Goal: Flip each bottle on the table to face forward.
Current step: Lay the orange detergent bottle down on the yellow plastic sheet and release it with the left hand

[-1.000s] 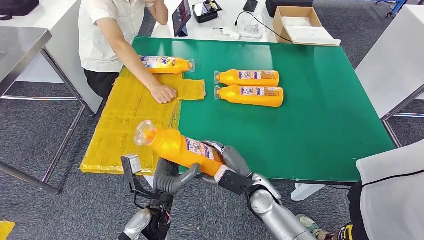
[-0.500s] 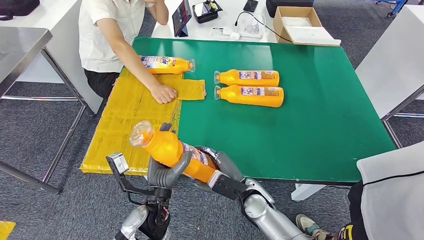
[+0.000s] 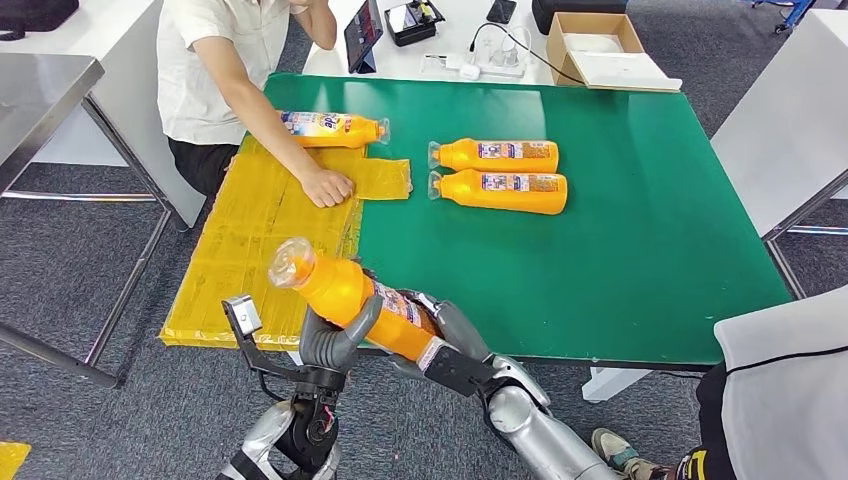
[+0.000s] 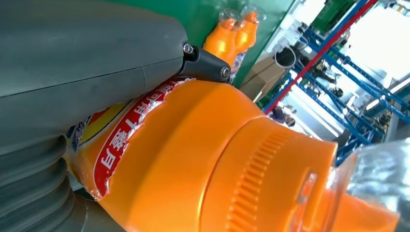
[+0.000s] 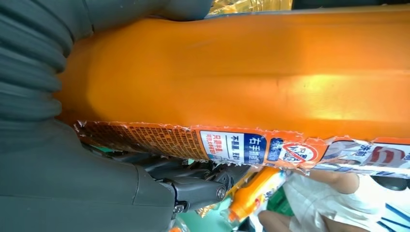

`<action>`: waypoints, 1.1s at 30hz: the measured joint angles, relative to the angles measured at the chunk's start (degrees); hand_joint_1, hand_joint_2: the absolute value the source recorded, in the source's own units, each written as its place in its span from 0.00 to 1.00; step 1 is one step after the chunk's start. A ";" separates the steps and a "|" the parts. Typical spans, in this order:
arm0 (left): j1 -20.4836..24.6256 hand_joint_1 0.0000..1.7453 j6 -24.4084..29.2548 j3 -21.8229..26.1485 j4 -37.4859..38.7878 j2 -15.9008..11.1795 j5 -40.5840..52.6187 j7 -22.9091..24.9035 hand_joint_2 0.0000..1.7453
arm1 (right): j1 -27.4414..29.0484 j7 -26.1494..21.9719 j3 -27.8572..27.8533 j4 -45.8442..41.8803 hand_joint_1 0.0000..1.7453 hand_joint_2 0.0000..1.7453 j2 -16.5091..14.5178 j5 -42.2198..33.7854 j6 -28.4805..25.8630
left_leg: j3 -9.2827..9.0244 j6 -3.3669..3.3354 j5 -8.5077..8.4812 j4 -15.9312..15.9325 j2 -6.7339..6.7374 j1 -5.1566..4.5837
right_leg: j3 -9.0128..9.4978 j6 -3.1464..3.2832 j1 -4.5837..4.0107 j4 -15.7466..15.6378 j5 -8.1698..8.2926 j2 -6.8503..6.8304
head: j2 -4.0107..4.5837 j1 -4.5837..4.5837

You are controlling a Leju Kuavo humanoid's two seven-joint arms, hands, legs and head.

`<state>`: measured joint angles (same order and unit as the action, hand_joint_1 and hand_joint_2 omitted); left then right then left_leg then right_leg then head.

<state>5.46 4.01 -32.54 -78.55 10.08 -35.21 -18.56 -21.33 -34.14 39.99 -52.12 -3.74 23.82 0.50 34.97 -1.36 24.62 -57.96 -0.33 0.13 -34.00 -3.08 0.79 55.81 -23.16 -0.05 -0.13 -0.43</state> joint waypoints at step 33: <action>2.02 1.00 35.44 12.08 2.11 2.88 68.64 -16.99 1.00 | 5.96 -5.88 -0.56 -13.40 0.00 0.00 0.30 -2.75 -5.74 | 0.02 0.01 -0.02 0.00 0.01 0.02 | -0.04 0.01 -0.01 0.02 0.00 0.00 | 0.00 0.02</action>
<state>7.48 39.45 -20.46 -76.43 12.96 33.43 -35.55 -15.37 -40.03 39.43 -65.52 -3.44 21.07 -5.24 34.99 -1.35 24.61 -57.95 -0.31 0.15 -34.04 -3.07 0.79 55.83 -23.16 -0.05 -0.13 -0.42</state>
